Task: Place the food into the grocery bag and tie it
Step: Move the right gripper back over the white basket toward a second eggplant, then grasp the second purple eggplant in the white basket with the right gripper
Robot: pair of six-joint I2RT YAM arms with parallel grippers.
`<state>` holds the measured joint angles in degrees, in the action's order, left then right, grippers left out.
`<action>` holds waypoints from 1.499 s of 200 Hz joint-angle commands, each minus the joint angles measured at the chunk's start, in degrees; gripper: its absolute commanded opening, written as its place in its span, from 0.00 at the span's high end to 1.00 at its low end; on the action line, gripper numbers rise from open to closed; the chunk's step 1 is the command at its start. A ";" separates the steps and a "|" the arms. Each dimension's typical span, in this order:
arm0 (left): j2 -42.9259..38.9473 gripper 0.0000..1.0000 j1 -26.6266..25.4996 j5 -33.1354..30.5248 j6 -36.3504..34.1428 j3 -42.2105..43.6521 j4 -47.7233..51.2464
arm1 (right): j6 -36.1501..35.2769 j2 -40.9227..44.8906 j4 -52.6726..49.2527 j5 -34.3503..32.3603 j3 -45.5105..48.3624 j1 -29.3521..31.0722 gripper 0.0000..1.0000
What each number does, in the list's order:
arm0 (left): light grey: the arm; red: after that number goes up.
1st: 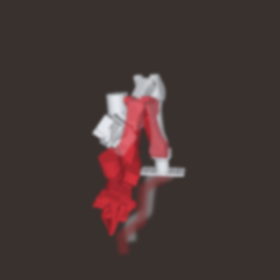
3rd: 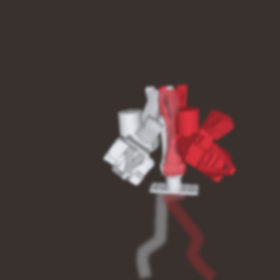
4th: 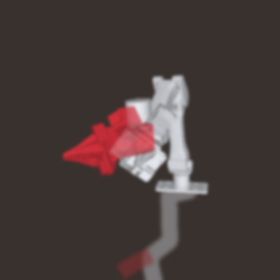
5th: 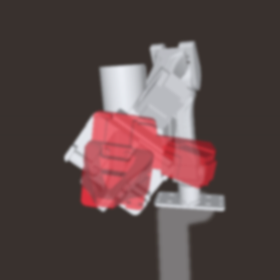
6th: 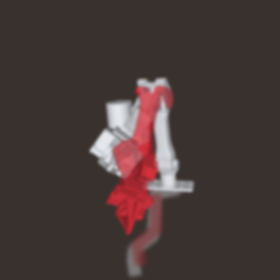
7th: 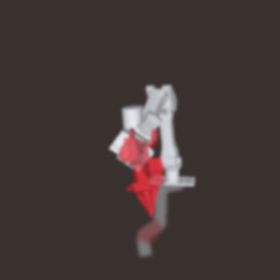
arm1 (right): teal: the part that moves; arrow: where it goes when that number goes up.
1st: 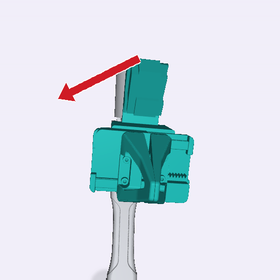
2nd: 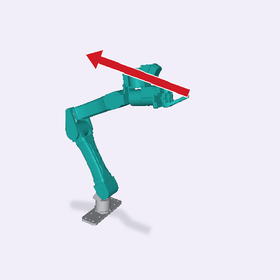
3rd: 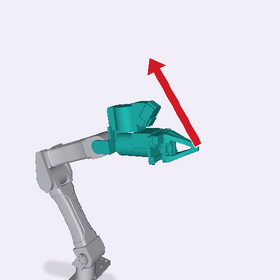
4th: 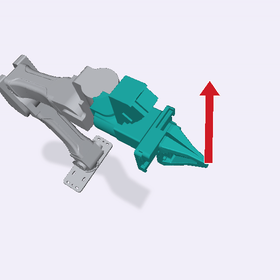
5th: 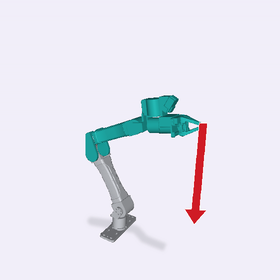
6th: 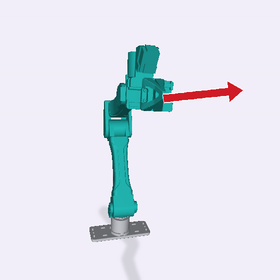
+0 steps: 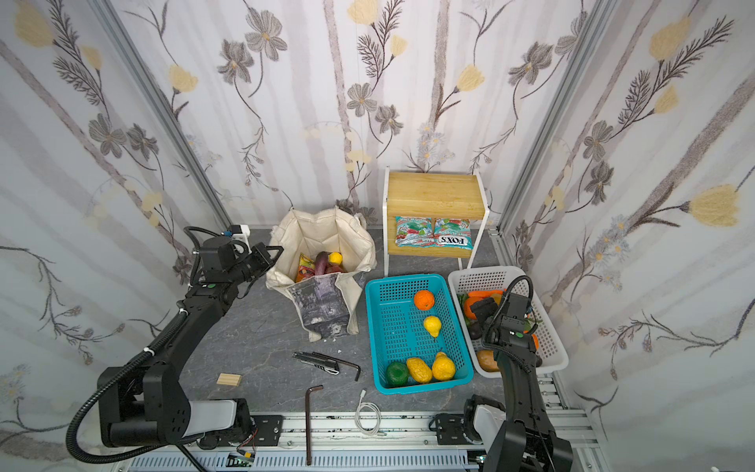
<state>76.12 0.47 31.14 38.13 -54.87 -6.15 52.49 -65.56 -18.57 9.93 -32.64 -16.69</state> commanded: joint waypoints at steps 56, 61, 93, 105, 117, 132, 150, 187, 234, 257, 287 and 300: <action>-0.71 1.00 0.06 0.42 0.63 0.01 -3.95 | 2.38 -3.82 2.56 0.44 2.59 -2.88 0.27; -0.71 1.00 0.05 0.41 0.70 0.11 -3.95 | 2.35 -4.09 2.86 0.33 2.79 -3.07 0.27; -0.64 1.00 0.06 0.33 0.72 0.12 -4.04 | 3.17 -5.92 5.28 1.20 4.37 -4.40 0.30; -0.63 1.00 0.06 0.33 0.72 0.16 -4.12 | 3.58 -6.38 6.61 1.57 4.86 -4.72 0.32; -0.55 1.00 0.05 0.33 0.81 0.20 -4.13 | 4.06 -6.88 7.92 1.67 5.21 -4.80 0.32; -0.47 1.00 0.06 0.35 0.81 0.20 -4.22 | 4.40 -7.98 9.69 2.60 5.63 -4.89 0.34; -0.53 1.00 0.06 0.33 0.81 0.18 -4.22 | 5.19 -9.77 11.94 3.91 6.25 -5.03 0.34; -0.53 1.00 0.06 0.33 0.81 0.29 -4.31 | 5.89 -12.69 14.34 5.19 6.98 -5.02 0.35; -0.55 1.00 0.06 0.42 0.89 0.36 -4.48 | 5.08 -12.67 15.28 5.07 7.73 -5.19 0.37; -0.54 1.00 0.05 0.59 0.96 0.37 -4.57 | 4.82 -10.99 16.07 5.19 8.10 -5.26 0.41; -0.45 1.00 0.06 0.75 1.07 0.47 -4.75 | 4.93 -6.57 16.02 3.90 8.40 -5.23 0.48; -0.49 1.00 0.06 0.86 1.16 0.45 -4.91 | 4.60 -4.94 15.64 3.05 8.38 -5.22 0.48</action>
<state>75.81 0.49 31.16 39.18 -54.46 -6.70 57.39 -72.73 -4.97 14.61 -24.21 -21.89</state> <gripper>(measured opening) 0.051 0.518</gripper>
